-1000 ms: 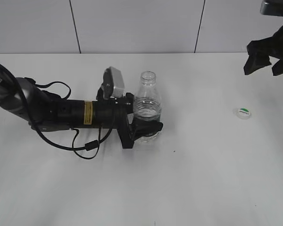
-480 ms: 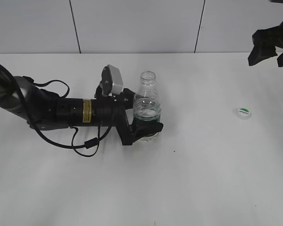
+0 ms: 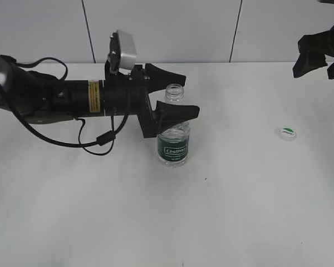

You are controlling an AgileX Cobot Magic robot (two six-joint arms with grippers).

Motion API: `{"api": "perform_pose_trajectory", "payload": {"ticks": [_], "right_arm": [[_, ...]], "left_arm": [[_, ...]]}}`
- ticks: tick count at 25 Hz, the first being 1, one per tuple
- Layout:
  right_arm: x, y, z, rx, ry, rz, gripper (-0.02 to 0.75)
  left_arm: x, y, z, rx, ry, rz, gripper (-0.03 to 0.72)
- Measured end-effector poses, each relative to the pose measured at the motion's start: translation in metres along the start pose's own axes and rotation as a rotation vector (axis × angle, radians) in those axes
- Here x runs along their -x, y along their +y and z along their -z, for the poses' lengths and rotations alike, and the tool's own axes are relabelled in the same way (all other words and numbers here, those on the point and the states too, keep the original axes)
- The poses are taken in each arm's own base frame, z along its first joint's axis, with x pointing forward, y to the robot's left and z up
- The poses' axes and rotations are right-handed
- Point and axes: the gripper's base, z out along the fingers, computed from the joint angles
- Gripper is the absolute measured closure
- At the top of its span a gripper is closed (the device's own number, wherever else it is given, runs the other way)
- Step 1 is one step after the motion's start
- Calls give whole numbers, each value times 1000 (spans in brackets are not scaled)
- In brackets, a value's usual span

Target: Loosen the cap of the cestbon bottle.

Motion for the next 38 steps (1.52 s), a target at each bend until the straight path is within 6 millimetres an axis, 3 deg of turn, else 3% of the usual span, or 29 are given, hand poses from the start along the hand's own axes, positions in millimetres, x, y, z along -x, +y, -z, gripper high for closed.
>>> {"api": "perform_pose_trajectory", "payload": {"ticks": [11, 16, 20, 24, 29, 33, 38], "right_arm": [[14, 2, 14, 4, -30, 9, 158], [24, 3, 24, 7, -51, 16, 158], [27, 4, 29, 11, -57, 18, 158], [27, 6, 31, 27, -47, 9, 158], [24, 7, 31, 42, -16, 2, 158], [20, 8, 31, 55, 35, 1, 158], [14, 8, 31, 60, 98, 7, 158]], "left_arm": [[77, -1, 19, 106, -28, -103, 115], [117, 10, 43, 397, 77, -133, 111], [139, 21, 70, 653, 227, -143, 106], [145, 33, 96, 910, 415, -105, 105], [132, 38, 122, 1162, 622, 87, 106], [122, 33, 131, 1244, 693, 277, 115], [110, 20, 131, 1180, 809, 483, 118]]}}
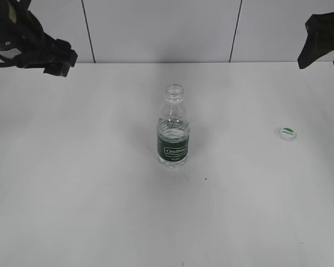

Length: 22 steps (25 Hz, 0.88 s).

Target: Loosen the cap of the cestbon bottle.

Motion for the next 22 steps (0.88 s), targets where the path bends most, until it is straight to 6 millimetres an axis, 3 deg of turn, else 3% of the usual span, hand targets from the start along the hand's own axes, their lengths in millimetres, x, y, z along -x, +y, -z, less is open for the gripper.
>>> {"api": "perform_pose_trajectory", "payload": {"ticks": [6, 16, 22], "right_arm": [[-14, -2, 2, -19, 160, 25, 158], [-20, -11, 7, -127, 215, 43, 158], [-25, -8, 22, -133, 185, 15, 158]], "left_arm": [[-5, 11, 12, -13, 219, 14, 118], [-34, 76, 9, 10, 501, 316, 118], [-41, 81, 13, 32, 575, 318, 119]]}}
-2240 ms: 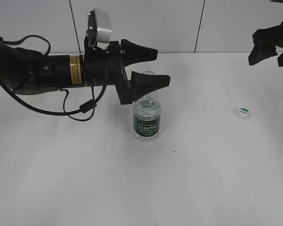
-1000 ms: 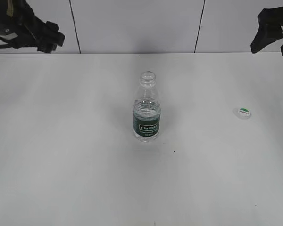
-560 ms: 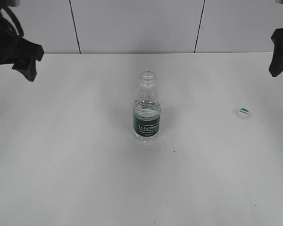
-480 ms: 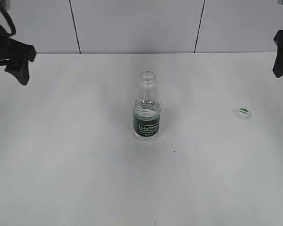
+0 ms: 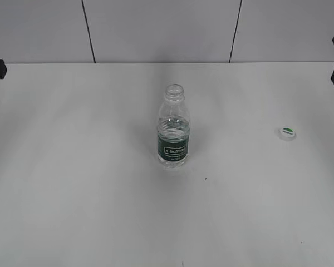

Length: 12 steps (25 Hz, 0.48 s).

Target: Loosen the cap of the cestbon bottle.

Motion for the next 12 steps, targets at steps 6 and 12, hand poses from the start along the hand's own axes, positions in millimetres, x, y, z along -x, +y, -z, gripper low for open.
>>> {"api": "perform_pose_trajectory", "payload": {"ticks": [6, 12], "right_arm": [[-49, 7, 27, -1, -21, -2, 158], [-112, 15, 57, -9, -91, 1, 158]], "left_arm": [[-25, -6, 9, 4, -7, -101, 119], [-82, 2, 24, -9, -35, -142, 119]]}}
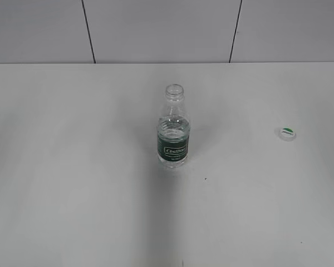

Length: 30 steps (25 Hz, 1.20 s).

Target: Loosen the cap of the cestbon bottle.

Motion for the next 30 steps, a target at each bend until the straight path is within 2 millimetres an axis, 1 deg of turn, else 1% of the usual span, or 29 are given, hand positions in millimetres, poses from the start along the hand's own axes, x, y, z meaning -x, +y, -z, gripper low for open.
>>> {"api": "perform_pose_trajectory", "payload": {"ticks": [4, 7, 9, 11, 14, 16, 19, 23, 26, 27, 30], "right_arm": [[-43, 6, 26, -10, -97, 2, 158], [-75, 10, 40, -18, -179, 1, 158], [-99, 14, 55, -25, -271, 2, 158], [-119, 16, 60, -30, -326, 3, 158], [-149, 20, 64, -35, -410, 6, 158], [-170, 22, 64, -40, -472, 9, 158], [-195, 25, 59, -48, -558, 12, 158], [-215, 26, 45, -59, -663, 17, 158], [-225, 27, 32, -65, -697, 30, 158], [-228, 27, 30, -65, -707, 31, 158], [-235, 29, 33, -72, -772, 36, 158]], "left_arm": [[-46, 10, 27, -28, -119, 23, 119], [-82, 19, 48, -51, -249, 40, 119], [-112, 26, 64, -69, -374, 50, 119], [-134, 30, 70, -77, -459, 47, 119], [-162, 33, 69, -91, -544, 47, 119], [-179, 35, 63, -98, -588, 53, 119], [-198, 35, 50, -106, -660, 47, 119], [-216, 35, 39, -130, -782, 50, 119], [-228, 33, 33, -163, -864, 51, 119], [-231, 32, 32, -175, -889, 47, 119], [-239, 32, 33, -193, -944, 29, 119]]}}
